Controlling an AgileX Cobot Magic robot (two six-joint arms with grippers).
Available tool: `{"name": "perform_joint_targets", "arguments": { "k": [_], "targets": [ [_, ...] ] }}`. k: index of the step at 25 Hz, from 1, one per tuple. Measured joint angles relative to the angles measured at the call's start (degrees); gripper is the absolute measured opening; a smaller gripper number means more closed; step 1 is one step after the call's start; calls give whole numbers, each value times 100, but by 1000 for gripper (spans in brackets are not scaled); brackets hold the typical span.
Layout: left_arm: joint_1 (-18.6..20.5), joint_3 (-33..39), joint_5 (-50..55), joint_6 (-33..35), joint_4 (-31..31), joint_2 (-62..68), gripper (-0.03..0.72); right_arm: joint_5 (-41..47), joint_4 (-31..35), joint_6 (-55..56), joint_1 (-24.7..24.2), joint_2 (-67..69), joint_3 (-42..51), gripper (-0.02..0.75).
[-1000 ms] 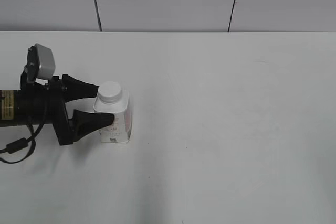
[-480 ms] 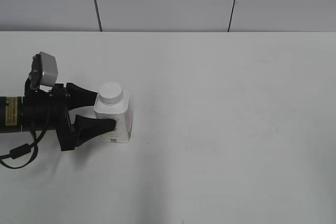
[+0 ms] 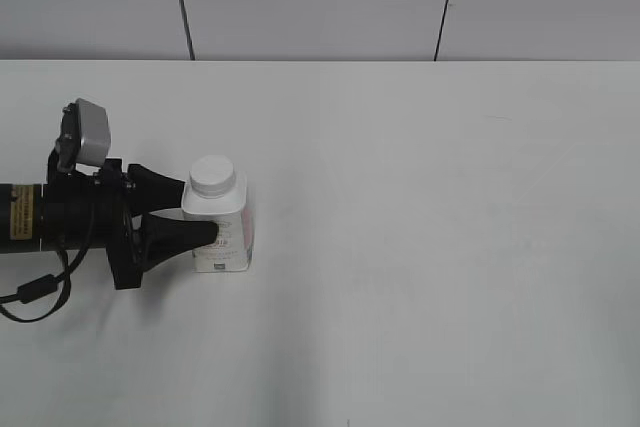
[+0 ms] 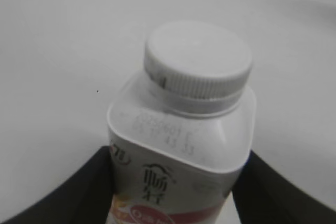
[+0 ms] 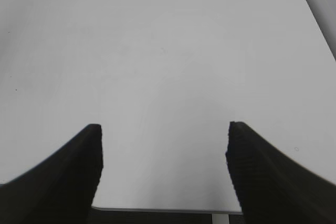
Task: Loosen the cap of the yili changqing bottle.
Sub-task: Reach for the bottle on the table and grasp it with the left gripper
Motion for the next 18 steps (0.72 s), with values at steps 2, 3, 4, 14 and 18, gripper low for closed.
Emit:
{"name": "perform_joint_targets", "arguments": {
  "k": [2,3,4,14,18],
  "targets": [
    [0,0,0,0,0,0,419,0,0,0,0,0,0,582],
    [0,0,0,0,0,0,419,0,0,0,0,0,0,582],
    [0,0,0,0,0,0,419,0,0,0,0,0,0,582],
    [0,0,-110,0,64,20,419,0,0,0,0,0,0,582],
    [0,0,-155,0,64,38,419,0,0,2,0,0,0,582]
  ]
}}
